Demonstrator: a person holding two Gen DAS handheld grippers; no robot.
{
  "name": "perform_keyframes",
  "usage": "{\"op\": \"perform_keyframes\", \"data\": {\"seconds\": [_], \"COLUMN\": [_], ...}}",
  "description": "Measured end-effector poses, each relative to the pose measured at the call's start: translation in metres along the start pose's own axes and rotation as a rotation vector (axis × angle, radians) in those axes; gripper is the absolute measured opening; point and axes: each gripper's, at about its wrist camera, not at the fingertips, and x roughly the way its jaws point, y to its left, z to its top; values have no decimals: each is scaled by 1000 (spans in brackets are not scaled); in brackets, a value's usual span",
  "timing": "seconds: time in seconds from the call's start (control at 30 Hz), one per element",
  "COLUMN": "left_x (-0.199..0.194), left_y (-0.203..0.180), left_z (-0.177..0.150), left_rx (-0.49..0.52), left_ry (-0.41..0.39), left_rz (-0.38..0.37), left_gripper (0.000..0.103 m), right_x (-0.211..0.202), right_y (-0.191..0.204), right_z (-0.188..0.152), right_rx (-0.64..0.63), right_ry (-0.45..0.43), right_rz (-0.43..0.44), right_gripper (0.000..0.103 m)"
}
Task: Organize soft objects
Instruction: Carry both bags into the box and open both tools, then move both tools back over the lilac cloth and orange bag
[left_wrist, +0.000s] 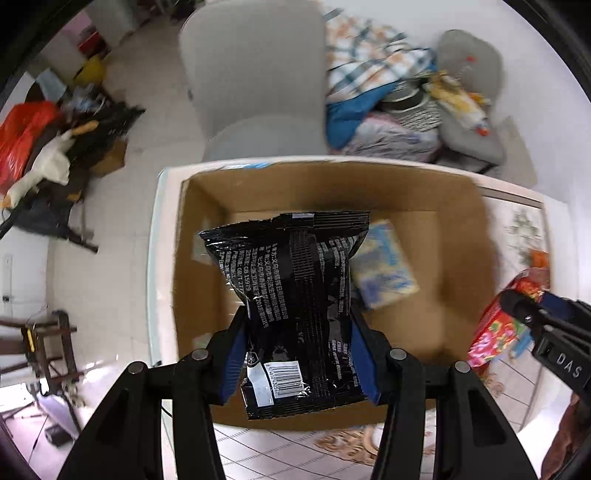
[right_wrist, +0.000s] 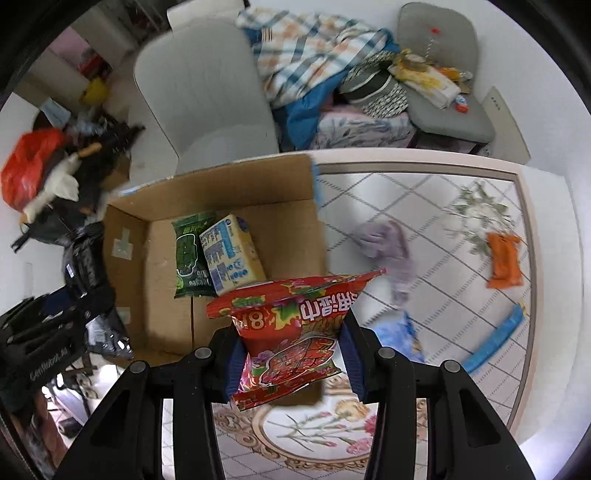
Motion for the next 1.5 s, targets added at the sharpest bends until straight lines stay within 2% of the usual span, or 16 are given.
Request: {"op": "perform_keyframes", "data": {"seconds": [0.13,0.3,0.37,0.4,0.43,0.47,0.57,0.6,0.63,0.67,0.7,0.83,0.87,1.13,1.5], "left_x": [36,73,84,88,91,92,88,87,84,81,79,66,60,8,-66], "left_y": [19,21,24,26,27,28,29,29,30,30,31,31,32,30,21], "left_z": [18,45,52,54,57,58,61,60,59,57,57,47,42,2,-78], "left_rx": [-10,-17,-37,-43,-58,-67,-74,-74,-79,-83,-84,-75,-74,-79,-78], "left_ry": [63,129,159,162,169,172,157,154,148,140,138,102,90,-34,-166], "left_rz": [18,39,59,56,45,35,14,11,7,0,-7,-5,-1,-31,-36], "left_gripper": [48,51,51,51,51,51,62,63,63,67,78,99,100,100,100], "right_x": [43,95,109,113,115,115,112,110,109,107,106,94,90,52,-21], "right_y": [21,33,33,33,34,33,35,35,35,35,36,39,39,48,37], "right_z": [27,56,63,67,68,70,71,70,68,66,64,52,48,12,-68], "right_rx": [-10,-10,2,4,5,10,4,-5,-9,-9,-11,-24,-26,-86,-79], "right_ry": [64,154,186,180,170,164,142,134,133,131,129,103,91,13,-111], "right_rz": [-68,-170,-166,-183,-193,-183,-186,-186,-183,-173,-165,-142,-139,-110,-8], "right_gripper": [48,49,57,61,71,74,76,76,78,82,85,101,103,103,103]}}
